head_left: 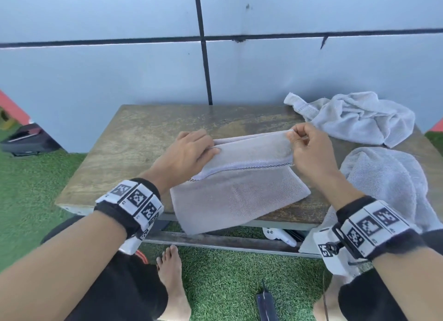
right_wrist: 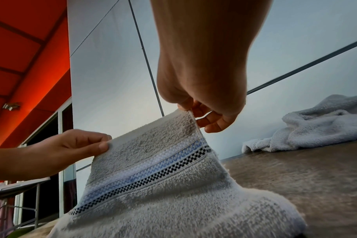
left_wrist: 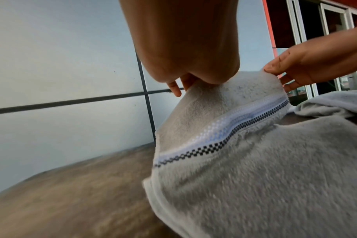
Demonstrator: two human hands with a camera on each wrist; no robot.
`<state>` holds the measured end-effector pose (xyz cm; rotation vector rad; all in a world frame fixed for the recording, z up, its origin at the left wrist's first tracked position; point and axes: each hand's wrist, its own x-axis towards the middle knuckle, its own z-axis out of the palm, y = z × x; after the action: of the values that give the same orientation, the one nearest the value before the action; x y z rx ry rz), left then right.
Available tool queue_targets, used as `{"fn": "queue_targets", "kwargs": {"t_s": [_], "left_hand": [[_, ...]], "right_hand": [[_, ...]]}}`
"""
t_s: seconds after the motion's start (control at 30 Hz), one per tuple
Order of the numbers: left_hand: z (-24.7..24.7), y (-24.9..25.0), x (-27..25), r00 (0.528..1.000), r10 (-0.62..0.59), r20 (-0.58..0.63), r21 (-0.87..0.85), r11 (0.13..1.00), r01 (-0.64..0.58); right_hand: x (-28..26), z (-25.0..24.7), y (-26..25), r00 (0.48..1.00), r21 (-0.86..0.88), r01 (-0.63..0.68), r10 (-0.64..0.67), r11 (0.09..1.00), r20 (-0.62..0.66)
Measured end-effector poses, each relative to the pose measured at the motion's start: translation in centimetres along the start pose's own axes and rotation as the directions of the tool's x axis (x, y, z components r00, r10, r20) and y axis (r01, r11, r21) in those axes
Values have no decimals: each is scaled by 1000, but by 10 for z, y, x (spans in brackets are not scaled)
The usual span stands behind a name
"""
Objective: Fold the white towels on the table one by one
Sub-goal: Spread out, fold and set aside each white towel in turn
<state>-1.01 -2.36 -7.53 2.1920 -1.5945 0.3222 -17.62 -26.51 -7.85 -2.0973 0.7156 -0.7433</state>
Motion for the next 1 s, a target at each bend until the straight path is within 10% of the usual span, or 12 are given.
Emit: {"fn": "queue_targets", "kwargs": {"t_s": [0.37,1.0], "left_hand": [[-21,-7,-9,931,-39,364,45,999,25],[-66,0,-42,917,-231,325,96,973,210]], "right_hand": [[-2,-9,2,998,45,-22,25,999,-60],[-9,-12,-8,994,54,-90,93,995,-59]]}}
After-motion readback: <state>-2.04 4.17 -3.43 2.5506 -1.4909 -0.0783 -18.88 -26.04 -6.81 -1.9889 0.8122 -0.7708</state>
